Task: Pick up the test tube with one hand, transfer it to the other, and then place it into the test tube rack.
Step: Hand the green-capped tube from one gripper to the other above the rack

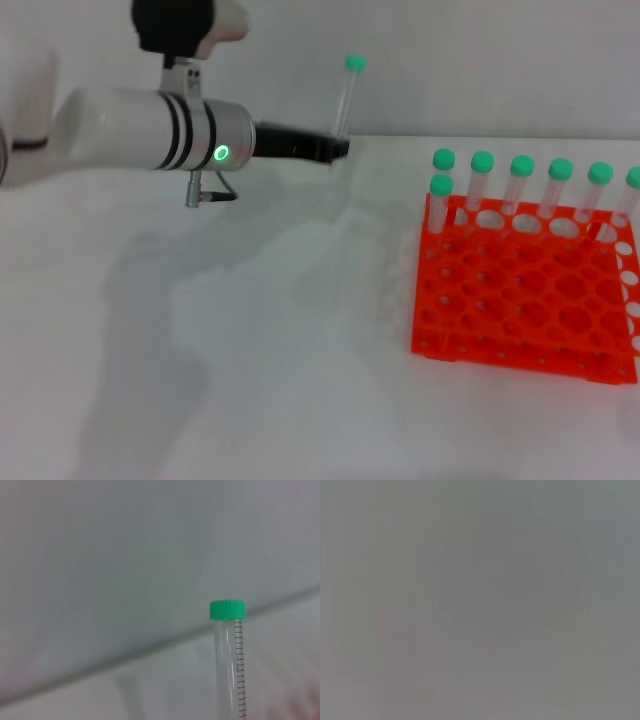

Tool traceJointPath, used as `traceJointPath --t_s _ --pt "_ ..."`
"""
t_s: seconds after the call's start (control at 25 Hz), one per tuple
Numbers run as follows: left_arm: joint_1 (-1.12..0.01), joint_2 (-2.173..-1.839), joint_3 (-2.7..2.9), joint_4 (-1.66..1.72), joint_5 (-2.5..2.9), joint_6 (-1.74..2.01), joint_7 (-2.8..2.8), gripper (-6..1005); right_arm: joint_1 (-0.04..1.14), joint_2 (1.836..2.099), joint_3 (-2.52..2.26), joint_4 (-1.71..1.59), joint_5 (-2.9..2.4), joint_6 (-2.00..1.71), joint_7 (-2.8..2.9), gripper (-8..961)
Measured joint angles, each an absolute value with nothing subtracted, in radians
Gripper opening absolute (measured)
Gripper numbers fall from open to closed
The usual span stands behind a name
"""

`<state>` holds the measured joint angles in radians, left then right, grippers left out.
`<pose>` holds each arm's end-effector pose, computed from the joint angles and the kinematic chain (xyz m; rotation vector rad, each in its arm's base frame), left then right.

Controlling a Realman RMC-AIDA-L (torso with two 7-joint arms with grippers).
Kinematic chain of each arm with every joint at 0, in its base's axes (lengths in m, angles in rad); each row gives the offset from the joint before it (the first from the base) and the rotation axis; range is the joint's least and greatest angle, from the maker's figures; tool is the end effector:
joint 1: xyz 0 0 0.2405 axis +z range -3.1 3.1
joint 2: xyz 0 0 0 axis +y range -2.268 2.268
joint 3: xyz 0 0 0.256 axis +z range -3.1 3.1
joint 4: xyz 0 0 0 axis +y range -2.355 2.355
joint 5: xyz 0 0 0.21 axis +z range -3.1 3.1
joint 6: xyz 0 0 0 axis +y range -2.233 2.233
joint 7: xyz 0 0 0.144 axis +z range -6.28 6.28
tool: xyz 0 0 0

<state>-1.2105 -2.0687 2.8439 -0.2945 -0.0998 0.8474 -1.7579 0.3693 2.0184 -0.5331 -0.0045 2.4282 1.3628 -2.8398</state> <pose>-0.1642 0.4768 -0.0453 -2.3716 -1.0132 -0.3487 0.3865 0.2934 0.0675 -1.3078 0.5330 0.7097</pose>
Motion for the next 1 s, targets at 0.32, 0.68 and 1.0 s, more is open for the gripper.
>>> traceJointPath --t_s 0.32,0.68,1.0 --pt "-0.938 -2.077 2.839 -0.100 -0.816 1.050 -1.006 196 0.329 2.009 -0.518 -0.018 2.417 1.362 -2.649 766" --pt "-0.708 -2.090 2.835 0.253 -0.922 1.257 -0.331 197 0.249 1.943 -0.694 -0.335 2.150 1.411 -2.154 764" --pt "-0.700 -2.104 2.838 0.349 -0.732 1.203 -0.273 198 0.343 1.891 -0.704 -0.455 1.813 1.637 -1.954 762"
